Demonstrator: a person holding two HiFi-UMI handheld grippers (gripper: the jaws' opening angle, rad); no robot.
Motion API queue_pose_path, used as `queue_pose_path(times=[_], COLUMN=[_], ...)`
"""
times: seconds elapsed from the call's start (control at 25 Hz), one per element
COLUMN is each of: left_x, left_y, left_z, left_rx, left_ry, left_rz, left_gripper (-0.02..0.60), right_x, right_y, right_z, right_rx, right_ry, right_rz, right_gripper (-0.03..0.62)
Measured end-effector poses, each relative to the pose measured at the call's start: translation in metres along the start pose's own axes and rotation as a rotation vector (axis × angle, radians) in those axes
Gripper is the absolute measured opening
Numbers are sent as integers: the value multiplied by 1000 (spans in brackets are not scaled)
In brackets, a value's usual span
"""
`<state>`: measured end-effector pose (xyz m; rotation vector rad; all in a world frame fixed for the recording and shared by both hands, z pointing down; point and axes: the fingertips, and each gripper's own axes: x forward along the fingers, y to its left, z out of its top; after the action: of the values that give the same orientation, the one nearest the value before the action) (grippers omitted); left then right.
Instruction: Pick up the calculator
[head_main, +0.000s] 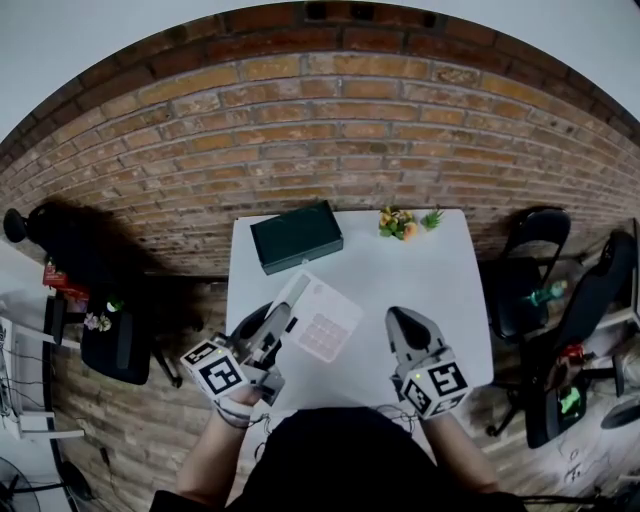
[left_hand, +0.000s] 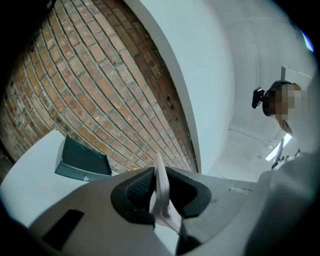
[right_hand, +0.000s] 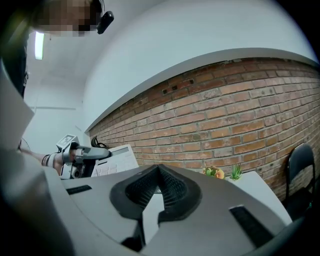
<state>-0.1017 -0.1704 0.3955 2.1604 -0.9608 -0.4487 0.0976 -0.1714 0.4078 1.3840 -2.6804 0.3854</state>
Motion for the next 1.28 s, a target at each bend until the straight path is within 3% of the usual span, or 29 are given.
queue_pose_path(times=[0.56, 0.92, 1.28], left_x=[-7, -5, -4], left_y=[3, -3, 3], left_z=[-3, 2, -1], left_rx=[-73, -116, -136], left_ry=[-61, -100, -87], left_rz=[14, -56, -67], left_gripper=[54, 54, 54], right_x=[3, 6, 11], right_y=[-7, -20, -22], right_z=[-8, -10, -7], right_rx=[23, 48, 29], right_ry=[9, 10, 14], right_rz=[20, -12, -28], right_gripper=[3, 3, 3])
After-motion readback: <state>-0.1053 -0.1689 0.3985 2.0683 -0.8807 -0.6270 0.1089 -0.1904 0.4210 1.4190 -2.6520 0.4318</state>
